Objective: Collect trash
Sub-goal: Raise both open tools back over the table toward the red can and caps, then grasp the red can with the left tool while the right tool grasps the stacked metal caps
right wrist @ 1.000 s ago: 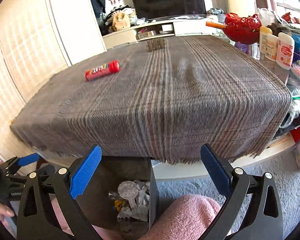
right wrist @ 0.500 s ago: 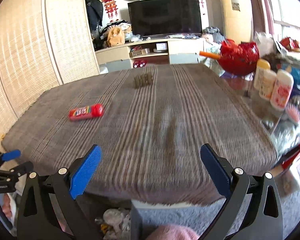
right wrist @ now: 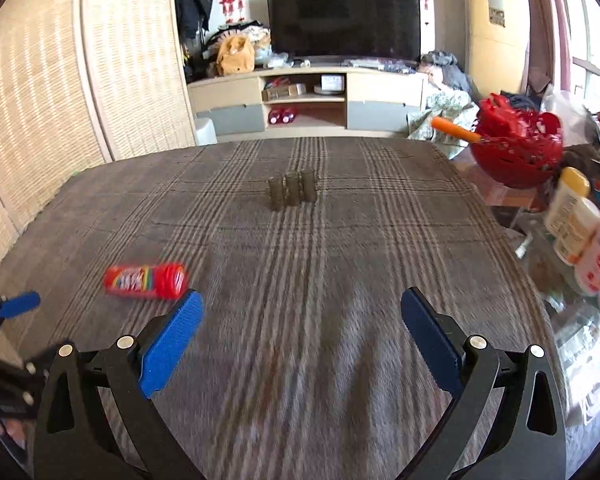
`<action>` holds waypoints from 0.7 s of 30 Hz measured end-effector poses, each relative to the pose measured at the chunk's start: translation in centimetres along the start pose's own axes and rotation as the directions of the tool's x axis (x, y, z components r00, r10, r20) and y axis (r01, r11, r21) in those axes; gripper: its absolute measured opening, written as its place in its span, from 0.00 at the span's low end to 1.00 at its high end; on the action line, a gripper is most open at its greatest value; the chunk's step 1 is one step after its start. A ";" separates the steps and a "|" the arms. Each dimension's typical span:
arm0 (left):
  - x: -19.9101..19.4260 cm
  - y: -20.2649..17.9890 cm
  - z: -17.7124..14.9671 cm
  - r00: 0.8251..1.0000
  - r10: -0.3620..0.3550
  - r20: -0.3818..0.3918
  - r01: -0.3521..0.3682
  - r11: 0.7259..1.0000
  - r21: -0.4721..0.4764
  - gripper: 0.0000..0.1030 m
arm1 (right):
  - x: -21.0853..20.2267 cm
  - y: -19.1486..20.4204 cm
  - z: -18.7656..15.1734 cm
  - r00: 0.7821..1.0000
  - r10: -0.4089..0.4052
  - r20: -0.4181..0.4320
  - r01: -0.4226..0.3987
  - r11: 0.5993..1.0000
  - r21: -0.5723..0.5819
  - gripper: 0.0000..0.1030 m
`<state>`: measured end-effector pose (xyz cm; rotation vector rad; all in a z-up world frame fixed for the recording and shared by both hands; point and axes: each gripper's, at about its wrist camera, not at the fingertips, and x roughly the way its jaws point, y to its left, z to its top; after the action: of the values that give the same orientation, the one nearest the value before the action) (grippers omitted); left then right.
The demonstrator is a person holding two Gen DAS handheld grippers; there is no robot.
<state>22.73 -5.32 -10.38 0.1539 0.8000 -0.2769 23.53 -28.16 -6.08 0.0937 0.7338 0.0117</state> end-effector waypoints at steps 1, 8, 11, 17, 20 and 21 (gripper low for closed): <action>0.8 0.1 0.4 1.000 0.001 -0.012 -0.001 1.000 0.001 0.88 | 0.8 0.2 0.7 1.000 0.003 -0.011 -0.003 1.000 0.006 0.97; 5.1 0.6 2.4 0.997 0.020 -0.081 -0.016 0.999 0.044 0.81 | 7.0 1.6 4.7 0.997 -0.026 -0.066 0.027 1.000 0.015 0.97; 6.1 0.4 3.0 0.995 0.007 -0.097 -0.001 0.998 0.067 0.80 | 8.6 1.7 5.3 0.996 -0.027 -0.081 0.030 0.999 0.040 0.97; 7.7 0.1 4.4 0.991 -0.038 -0.125 0.049 0.995 0.088 0.80 | 11.6 1.8 6.5 0.991 -0.050 -0.123 0.058 0.996 0.065 0.97; 8.6 -0.4 5.4 0.989 -0.058 -0.135 0.073 0.992 0.106 0.81 | 13.1 1.6 7.1 0.988 -0.062 -0.144 0.074 0.994 0.077 0.97; 8.9 -0.6 5.6 0.988 -0.068 -0.140 0.085 0.990 0.114 0.81 | 13.4 1.6 7.2 0.987 -0.068 -0.147 0.079 0.994 0.076 0.97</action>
<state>32.32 -8.87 -12.95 0.2573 0.9262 -0.3905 38.37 -26.60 -9.54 0.1446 0.8824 -0.0826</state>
